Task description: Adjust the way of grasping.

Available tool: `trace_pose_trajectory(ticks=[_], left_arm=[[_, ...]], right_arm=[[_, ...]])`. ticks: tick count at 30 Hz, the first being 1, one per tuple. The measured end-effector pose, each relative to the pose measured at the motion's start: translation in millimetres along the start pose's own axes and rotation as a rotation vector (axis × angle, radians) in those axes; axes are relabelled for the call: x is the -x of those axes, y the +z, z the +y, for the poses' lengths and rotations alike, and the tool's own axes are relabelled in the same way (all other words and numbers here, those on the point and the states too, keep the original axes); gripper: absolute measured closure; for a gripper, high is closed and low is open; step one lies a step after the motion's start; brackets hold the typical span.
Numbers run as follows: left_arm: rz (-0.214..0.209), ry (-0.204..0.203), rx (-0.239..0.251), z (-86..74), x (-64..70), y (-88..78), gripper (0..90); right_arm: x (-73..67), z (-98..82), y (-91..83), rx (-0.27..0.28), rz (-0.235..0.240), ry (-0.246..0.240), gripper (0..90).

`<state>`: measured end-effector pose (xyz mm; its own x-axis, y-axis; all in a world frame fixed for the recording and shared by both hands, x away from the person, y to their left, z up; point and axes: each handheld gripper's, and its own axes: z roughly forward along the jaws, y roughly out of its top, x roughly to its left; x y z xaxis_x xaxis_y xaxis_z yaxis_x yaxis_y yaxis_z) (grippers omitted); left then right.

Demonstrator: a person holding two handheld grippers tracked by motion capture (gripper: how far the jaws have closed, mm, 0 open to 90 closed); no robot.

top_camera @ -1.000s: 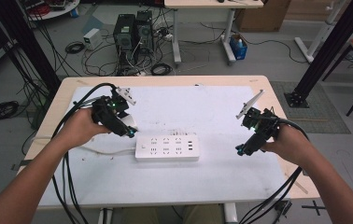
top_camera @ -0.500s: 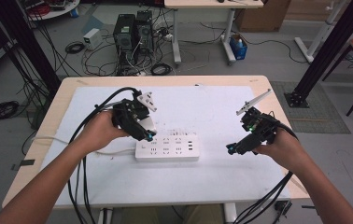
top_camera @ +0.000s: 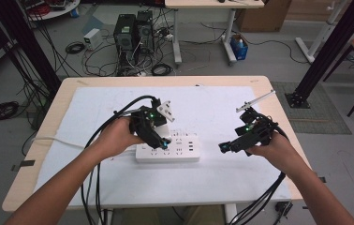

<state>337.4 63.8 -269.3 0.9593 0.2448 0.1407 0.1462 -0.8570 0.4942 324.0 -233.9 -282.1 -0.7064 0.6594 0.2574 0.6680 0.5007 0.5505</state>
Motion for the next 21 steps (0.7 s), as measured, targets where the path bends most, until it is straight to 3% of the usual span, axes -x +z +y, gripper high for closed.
trace_pose_trajectory(ticks=[15, 18, 21], left_arm=[[-0.004, 0.047, 0.081, 24.9, 8.8, 9.4, 42.6], [-0.014, 0.058, 0.078, 28.3, 9.7, 12.7, 42.6], [-0.027, 0.067, 0.068, 31.2, 10.9, 14.7, 42.6]], right_arm=[[-1.1, 5.9, 6.2, 0.075, 0.112, 0.095, 2.3], [-1.2, 6.7, 7.3, 0.084, 0.146, 0.134, 2.3], [-0.2, 7.7, 11.5, 0.104, 0.210, 0.193, 2.3]])
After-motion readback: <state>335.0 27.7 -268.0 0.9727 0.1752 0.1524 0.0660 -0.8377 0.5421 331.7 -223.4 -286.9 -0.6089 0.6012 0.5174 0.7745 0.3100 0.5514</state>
